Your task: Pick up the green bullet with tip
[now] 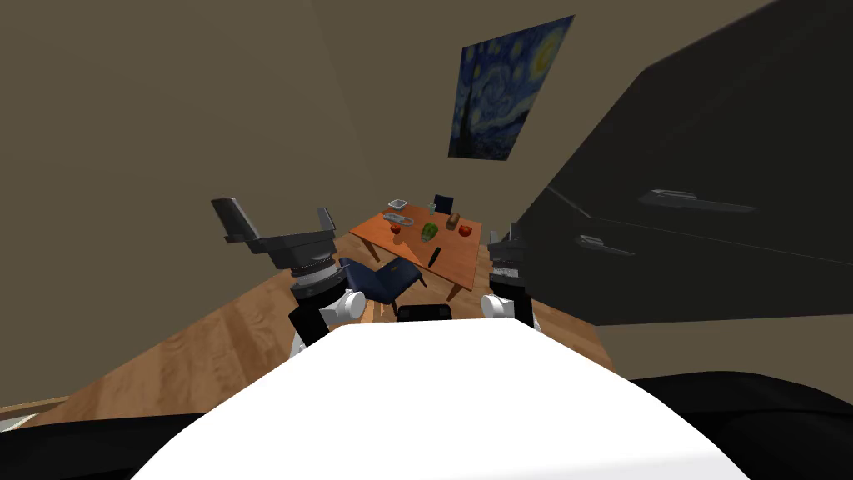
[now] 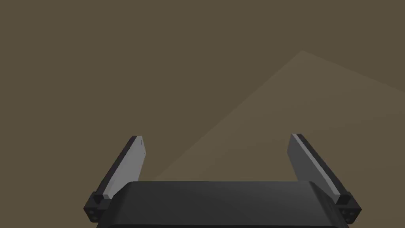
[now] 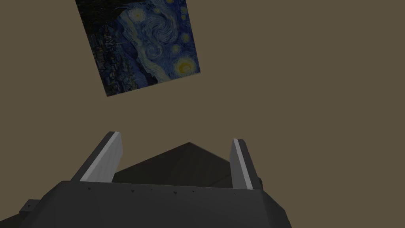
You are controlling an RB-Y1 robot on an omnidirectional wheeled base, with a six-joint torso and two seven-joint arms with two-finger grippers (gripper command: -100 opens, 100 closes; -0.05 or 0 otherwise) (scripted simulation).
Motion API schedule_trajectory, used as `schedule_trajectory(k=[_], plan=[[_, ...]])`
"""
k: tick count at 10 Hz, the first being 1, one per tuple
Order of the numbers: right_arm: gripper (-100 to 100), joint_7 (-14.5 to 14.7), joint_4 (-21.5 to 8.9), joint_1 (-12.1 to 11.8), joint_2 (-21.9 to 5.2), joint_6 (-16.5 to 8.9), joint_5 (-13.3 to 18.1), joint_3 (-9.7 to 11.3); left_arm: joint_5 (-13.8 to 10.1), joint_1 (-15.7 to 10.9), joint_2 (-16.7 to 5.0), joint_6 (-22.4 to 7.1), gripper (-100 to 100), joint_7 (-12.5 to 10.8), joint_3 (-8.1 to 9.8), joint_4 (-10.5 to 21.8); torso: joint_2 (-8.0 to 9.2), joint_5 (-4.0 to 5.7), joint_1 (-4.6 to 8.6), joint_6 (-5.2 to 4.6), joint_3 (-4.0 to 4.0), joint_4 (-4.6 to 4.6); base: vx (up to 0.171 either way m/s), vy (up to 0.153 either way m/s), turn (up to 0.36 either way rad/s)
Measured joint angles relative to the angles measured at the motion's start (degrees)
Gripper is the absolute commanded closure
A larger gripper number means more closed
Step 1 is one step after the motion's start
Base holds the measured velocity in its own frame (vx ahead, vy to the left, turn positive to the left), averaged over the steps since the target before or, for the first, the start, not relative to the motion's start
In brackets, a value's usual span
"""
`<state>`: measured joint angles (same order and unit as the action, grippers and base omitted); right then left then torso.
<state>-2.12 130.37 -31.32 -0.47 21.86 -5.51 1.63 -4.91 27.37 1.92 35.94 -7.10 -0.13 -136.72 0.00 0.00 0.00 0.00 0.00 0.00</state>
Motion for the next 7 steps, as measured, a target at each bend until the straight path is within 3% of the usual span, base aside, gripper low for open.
schedule_trajectory(k=[4, 7], plan=[[-100, 1.11, -0.68, -0.18, -4.82, -2.25, 2.72, 0.2, 0.0, -0.01, -0.01, 0.0, 0, 0.0, 0.0, 0.0, 0.21, 0.09, 0.4, 0.02, 0.12, 0.05, -0.056, -0.092, 0.191], [-100, 2.94, -2.62, -0.17, -9.36, -5.37, 7.04, 1.05, 0.0, -0.01, -0.01, -0.01, 0, 0.0, 0.01, 0.01, 0.27, 0.13, 0.59, 0.02, 0.16, 0.06, -0.086, -0.138, 0.315]])
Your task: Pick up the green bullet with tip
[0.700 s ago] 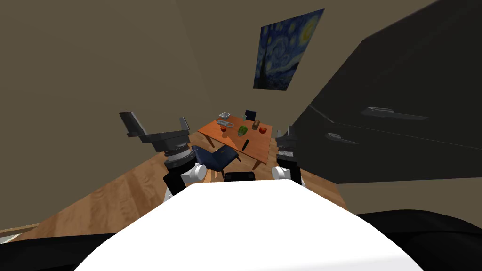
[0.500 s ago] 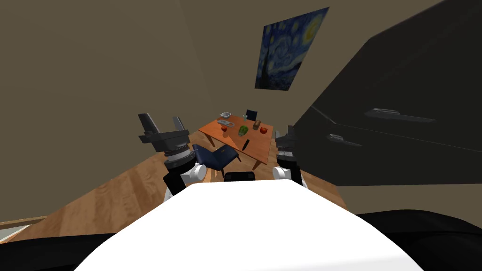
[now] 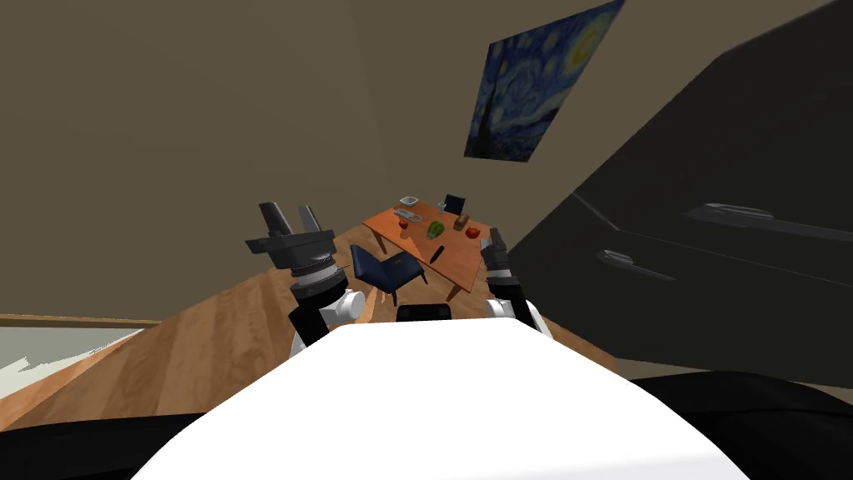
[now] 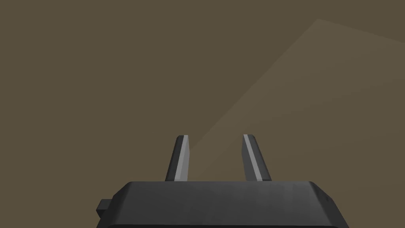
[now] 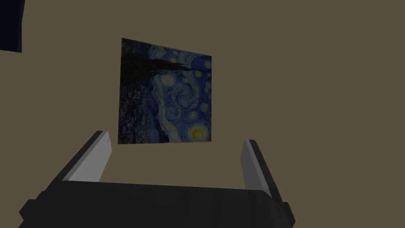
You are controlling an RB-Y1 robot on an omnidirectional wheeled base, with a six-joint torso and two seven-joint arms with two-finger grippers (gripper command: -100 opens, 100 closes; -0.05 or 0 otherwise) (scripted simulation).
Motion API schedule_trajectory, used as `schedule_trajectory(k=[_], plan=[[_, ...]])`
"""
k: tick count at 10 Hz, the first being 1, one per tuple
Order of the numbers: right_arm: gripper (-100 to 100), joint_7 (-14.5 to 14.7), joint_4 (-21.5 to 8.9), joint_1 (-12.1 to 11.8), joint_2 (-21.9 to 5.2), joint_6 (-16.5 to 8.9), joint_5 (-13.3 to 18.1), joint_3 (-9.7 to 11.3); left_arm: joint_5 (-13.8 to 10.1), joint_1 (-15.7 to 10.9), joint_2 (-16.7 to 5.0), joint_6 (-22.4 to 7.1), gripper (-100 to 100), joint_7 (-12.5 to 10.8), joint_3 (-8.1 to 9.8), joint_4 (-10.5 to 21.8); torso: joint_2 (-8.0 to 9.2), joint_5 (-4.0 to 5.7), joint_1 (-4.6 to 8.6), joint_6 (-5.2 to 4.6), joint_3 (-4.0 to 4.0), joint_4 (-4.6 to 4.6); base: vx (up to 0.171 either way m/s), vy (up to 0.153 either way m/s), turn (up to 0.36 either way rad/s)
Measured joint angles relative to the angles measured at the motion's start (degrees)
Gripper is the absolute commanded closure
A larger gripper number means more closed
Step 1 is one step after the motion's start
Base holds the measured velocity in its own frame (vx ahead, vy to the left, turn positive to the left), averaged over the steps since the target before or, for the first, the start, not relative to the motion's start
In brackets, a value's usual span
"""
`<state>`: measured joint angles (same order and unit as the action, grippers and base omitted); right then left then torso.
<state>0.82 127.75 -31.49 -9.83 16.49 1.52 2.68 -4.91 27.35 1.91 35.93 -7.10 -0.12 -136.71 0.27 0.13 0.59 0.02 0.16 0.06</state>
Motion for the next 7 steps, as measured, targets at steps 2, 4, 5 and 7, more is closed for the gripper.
schedule_trajectory(k=[2, 4, 5, 7], plan=[[-100, 0.88, 0.04, -1.17, -2.78, -2.03, 2.48, 0.49, 0.0, 0.01, 0.0, 0.0, 0, 0.0, 0.0, 0.0, -0.05, -0.02, -0.14, -0.06, -0.02, 0.0, -0.06, -0.076, 0.136], [-100, 2.0, -1.71, -0.92, -5.76, -4.0, 5.63, 1.21, 0.0, 0.0, 0.0, 0.0, 0, 0.0, 0.0, 0.0, -0.06, -0.04, -0.19, 0.02, -0.04, -0.01, -0.092, -0.099, 0.41], [-100, 2.69, -2.99, -1.19, -7.45, -5.15, 7.36, 1.59, 0.0, 0.0, 0.0, 0.0, 0, 0.0, 0.0, 0.0, -0.01, -0.02, -0.09, -0.01, -0.01, 0.0, -0.071, -0.088, 0.111], [-100, 3.71, -3.34, -1.85, -9.89, -7.19, 10.44, 2.47, 0.0, 0.01, 0.0, 0.0, 0, 0.0, 0.0, 0.0, -0.13, -0.05, -0.24, 0.0, -0.07, -0.02, -0.073, -0.069, 0.371]])
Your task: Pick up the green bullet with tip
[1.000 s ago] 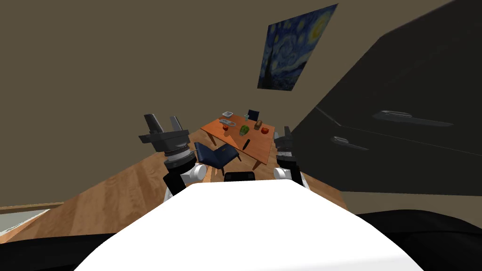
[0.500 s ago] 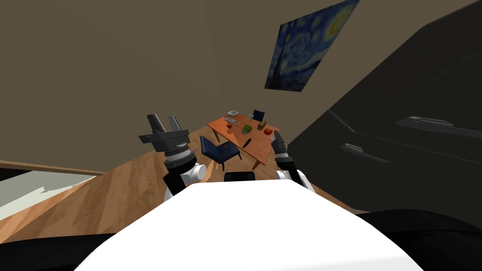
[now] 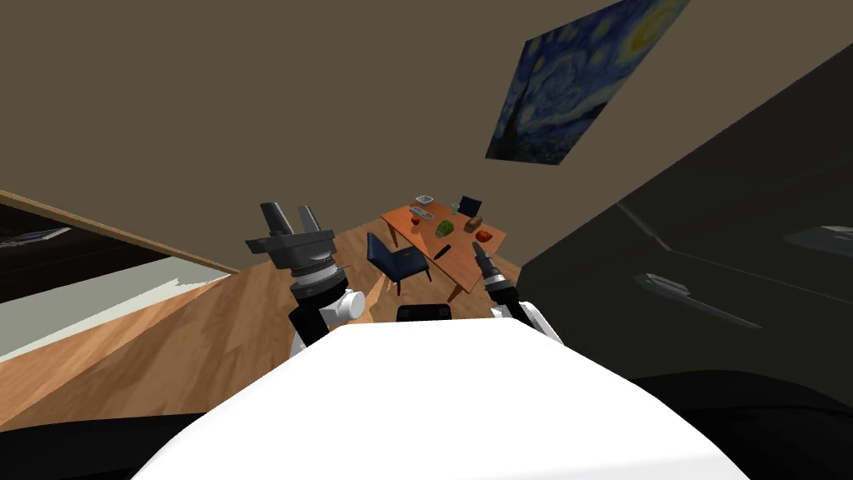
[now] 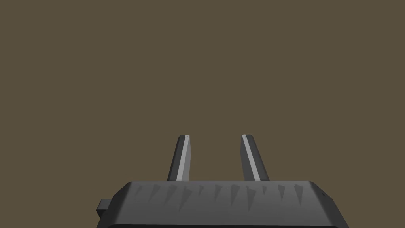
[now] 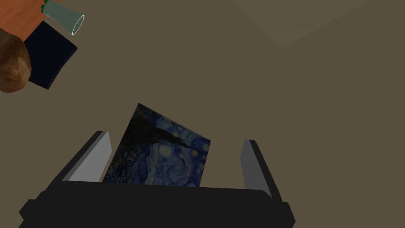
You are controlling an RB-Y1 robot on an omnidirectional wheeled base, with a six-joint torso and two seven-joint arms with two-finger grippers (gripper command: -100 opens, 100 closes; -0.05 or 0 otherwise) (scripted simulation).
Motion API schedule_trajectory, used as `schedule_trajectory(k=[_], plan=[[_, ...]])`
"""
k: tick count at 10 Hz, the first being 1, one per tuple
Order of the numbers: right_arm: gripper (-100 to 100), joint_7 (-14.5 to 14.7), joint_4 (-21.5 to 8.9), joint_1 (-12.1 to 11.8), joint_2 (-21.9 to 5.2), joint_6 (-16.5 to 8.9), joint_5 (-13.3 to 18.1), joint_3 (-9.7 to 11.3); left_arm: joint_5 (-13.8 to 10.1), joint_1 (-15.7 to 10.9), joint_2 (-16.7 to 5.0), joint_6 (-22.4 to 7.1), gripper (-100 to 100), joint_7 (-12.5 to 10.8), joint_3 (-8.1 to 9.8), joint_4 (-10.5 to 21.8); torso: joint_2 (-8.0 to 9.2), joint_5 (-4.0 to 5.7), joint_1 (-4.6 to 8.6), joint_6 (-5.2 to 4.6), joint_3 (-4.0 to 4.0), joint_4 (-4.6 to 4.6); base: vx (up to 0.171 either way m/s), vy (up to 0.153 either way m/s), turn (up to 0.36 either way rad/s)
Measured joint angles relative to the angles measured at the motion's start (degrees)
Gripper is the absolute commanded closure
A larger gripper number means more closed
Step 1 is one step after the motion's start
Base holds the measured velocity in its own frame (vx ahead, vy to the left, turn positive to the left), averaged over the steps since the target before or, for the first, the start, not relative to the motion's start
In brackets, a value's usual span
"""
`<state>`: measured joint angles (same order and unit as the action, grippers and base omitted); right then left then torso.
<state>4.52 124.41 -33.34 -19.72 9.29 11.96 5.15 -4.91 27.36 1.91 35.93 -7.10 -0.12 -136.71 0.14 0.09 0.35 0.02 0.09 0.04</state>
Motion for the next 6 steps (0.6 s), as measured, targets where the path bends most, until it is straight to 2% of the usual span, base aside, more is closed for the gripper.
schedule_trajectory(k=[3, 4, 5, 6], plan=[[-100, 1.4, -2.19, 0.36, -4.39, -3.97, 4.74, 1.3, 0.0, 0.01, 0.0, 0.0, 0, 0.0, 0.0, 0.0, -0.11, -0.01, -0.03, -0.01, -0.06, -0.02, -0.047, -0.05, 0.189], [-100, 1.74, -2.4, -0.37, -5.25, -4.42, 5.83, 1.4, 0.0, 0.02, 0.0, 0.0, 0, 0.0, 0.01, 0.0, -0.13, -0.01, -0.06, -0.07, -0.08, -0.03, -0.044, -0.039, 0.297], [-100, 2.38, -3.92, -0.14, -6.18, -5.0, 7.68, 2.11, 0.0, 0.01, 0.0, 0.0, 0, 0.0, 0.0, 0.0, -0.15, -0.01, -0.06, -0.01, -0.08, -0.03, -0.059, -0.051, 0.445], [-100, 3.03, -5.32, -0.17, -7.79, -6.3, 9.45, 2.78, 0.0, 0.01, 0.0, 0.0, 0, 0.0, 0.0, 0.0, -0.12, -0.01, -0.01, -0.01, -0.07, -0.03, -0.051, -0.049, 0.181]])
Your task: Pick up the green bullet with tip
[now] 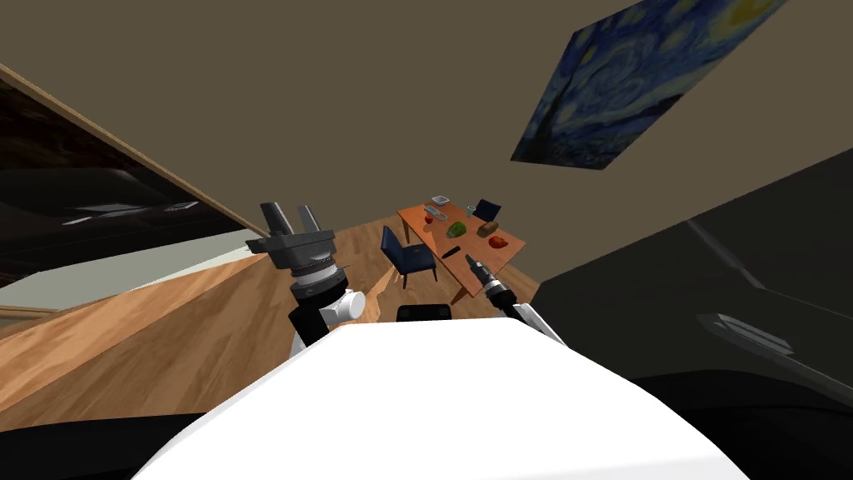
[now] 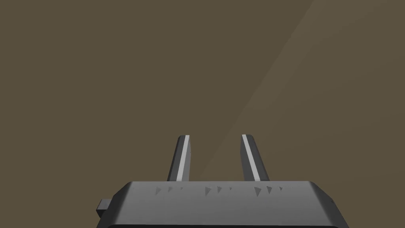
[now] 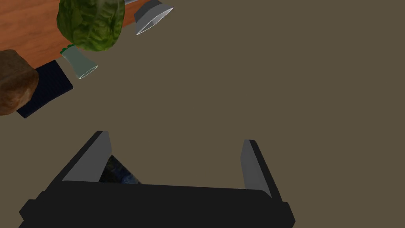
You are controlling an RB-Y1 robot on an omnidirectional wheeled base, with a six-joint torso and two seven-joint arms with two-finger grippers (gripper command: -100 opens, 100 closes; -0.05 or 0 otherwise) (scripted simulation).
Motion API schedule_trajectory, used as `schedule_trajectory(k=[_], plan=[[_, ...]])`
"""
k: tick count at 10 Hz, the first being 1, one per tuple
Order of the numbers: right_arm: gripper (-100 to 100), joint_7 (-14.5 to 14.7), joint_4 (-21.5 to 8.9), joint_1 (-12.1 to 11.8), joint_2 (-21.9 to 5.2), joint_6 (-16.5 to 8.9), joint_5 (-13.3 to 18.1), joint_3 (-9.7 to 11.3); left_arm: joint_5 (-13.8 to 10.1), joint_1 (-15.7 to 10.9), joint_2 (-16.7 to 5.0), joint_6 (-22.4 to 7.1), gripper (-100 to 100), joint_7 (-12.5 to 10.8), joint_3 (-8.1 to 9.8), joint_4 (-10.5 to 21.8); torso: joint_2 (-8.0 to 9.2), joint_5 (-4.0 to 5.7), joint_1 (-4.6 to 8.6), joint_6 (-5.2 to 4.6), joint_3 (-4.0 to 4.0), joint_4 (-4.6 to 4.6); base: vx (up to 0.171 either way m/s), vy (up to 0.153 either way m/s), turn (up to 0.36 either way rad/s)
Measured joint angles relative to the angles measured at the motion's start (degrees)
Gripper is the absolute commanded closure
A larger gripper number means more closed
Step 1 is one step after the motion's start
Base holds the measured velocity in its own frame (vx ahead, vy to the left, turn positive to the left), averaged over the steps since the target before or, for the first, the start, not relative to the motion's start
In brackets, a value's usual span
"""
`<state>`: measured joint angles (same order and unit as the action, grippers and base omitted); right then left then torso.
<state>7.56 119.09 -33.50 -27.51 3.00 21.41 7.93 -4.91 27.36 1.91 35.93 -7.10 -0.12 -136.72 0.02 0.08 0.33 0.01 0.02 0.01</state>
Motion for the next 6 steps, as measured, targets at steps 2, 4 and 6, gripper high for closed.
schedule_trajectory(k=[2, 4, 6], plan=[[-100, 0.6, -0.57, -0.92, -3.17, -2.07, 3.03, 0.82, 0.0, 0.0, 0.0, 0.0, 0, 0.0, 0.0, 0.0, -0.03, 0.0, -0.03, -0.01, -0.01, 0.0, -0.038, -0.032, 0.233], [-100, 1.39, -2.28, -1.54, -5.37, -3.1, 6.05, 1.55, 0.0, 0.01, 0.0, 0.0, 0, 0.0, 0.0, 0.0, -0.13, -0.02, -0.1, -0.02, -0.07, -0.02, -0.018, -0.017, 0.243], [-100, 2.28, -4.59, -1.73, -6.91, -4.04, 9.21, 2.59, 0.0, 0.01, 0.0, 0.0, 0, 0.0, 0.0, 0.0, -0.18, -0.01, -0.1, -0.01, -0.1, -0.04, -0.013, -0.019, 0.258]])
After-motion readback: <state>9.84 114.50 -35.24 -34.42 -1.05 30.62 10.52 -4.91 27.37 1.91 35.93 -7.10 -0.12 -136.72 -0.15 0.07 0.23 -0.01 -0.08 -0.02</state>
